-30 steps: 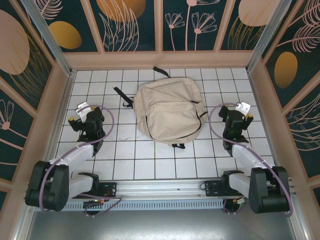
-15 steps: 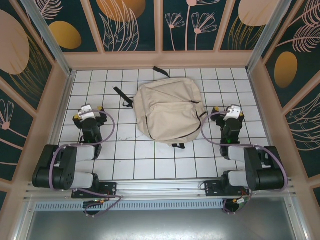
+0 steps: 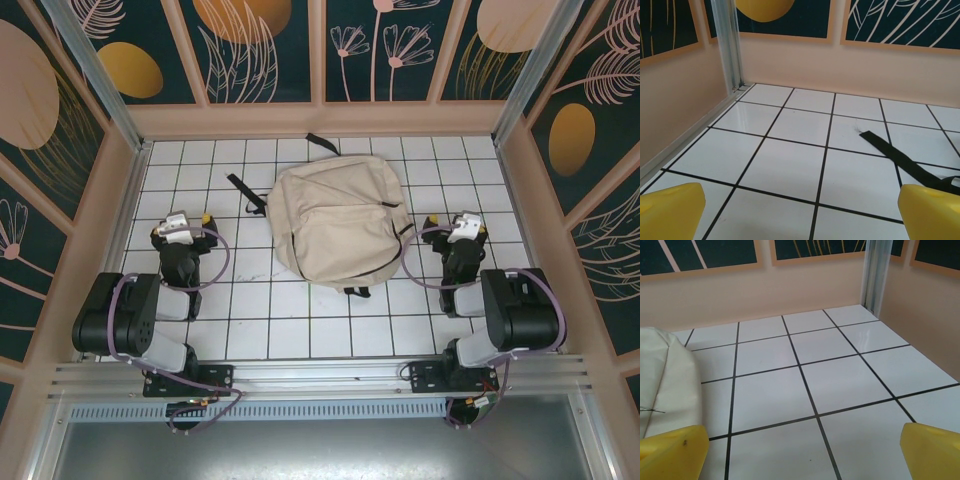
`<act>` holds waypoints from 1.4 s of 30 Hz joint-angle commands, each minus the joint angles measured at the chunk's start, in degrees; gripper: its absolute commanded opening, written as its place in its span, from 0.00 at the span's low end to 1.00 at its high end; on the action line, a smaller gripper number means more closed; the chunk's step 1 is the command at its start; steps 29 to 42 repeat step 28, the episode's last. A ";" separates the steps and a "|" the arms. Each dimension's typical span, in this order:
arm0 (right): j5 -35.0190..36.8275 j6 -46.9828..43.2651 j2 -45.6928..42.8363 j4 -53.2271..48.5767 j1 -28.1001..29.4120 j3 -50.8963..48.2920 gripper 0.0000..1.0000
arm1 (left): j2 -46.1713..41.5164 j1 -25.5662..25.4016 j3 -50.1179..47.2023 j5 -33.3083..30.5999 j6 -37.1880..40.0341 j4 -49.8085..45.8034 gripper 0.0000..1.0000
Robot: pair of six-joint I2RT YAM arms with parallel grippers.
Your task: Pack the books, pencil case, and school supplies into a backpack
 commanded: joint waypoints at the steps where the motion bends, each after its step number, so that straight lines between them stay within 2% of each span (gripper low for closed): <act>1: -1.15 1.96 1.74 2.75 -0.96 1.05 0.99 | 0.45 0.39 1.44 0.84 0.38 0.18 0.99; 42: -1.70 2.71 1.86 2.17 -1.85 1.52 0.99 | 0.54 0.39 1.67 -0.45 -0.06 -0.16 0.99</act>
